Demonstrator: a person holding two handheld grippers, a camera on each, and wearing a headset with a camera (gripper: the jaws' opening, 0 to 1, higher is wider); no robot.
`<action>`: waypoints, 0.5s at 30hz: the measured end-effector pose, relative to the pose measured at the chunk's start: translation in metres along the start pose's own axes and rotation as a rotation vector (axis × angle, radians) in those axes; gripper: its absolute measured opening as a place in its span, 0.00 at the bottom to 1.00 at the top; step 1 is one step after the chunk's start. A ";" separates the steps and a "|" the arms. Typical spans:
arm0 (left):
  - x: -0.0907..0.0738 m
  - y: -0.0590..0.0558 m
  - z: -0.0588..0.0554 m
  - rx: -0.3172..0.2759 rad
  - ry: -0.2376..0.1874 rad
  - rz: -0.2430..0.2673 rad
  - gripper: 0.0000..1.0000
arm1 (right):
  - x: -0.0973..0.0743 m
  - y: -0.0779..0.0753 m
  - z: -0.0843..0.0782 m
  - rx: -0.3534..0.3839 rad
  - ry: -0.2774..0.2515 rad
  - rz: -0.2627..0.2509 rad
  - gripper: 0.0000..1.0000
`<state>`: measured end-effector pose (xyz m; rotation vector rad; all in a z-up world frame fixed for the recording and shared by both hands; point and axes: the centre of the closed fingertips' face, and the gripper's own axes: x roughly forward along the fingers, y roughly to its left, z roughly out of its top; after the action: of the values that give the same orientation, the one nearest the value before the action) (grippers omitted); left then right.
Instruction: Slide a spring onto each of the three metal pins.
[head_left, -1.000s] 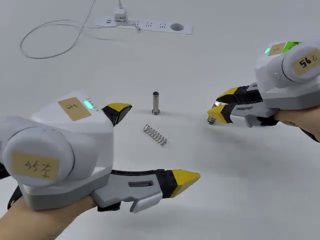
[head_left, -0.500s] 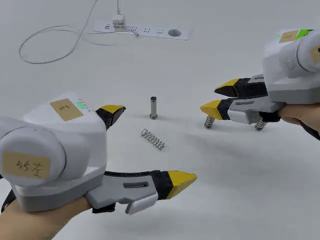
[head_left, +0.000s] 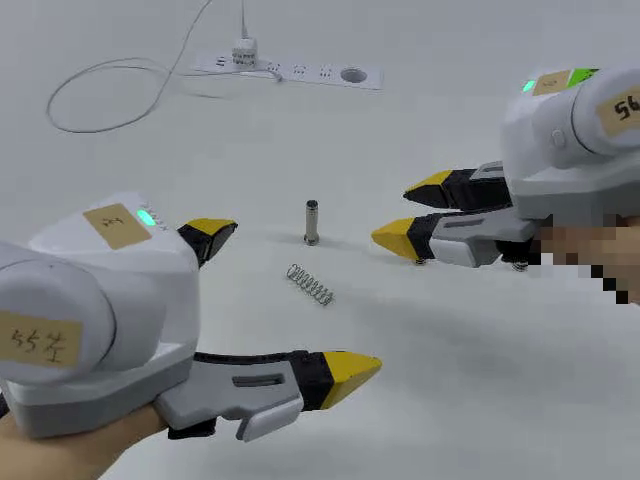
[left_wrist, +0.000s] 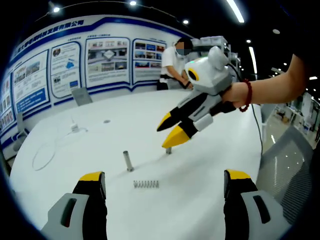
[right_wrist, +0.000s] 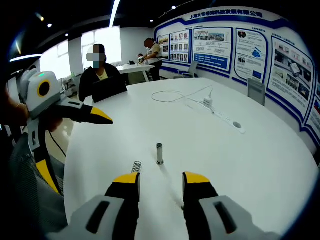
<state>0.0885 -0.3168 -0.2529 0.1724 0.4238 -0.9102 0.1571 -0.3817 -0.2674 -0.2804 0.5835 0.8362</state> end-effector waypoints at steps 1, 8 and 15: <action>-0.001 0.000 0.000 -0.001 -0.001 0.003 1.00 | 0.002 0.003 0.000 0.000 0.002 0.006 0.35; -0.007 0.004 -0.001 -0.014 -0.013 0.029 1.00 | 0.014 0.019 -0.003 0.008 0.012 0.034 0.35; -0.015 0.007 -0.003 -0.024 -0.017 0.049 1.00 | 0.027 0.033 -0.009 0.018 0.028 0.054 0.35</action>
<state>0.0852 -0.3005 -0.2497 0.1524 0.4128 -0.8575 0.1432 -0.3477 -0.2909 -0.2611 0.6268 0.8797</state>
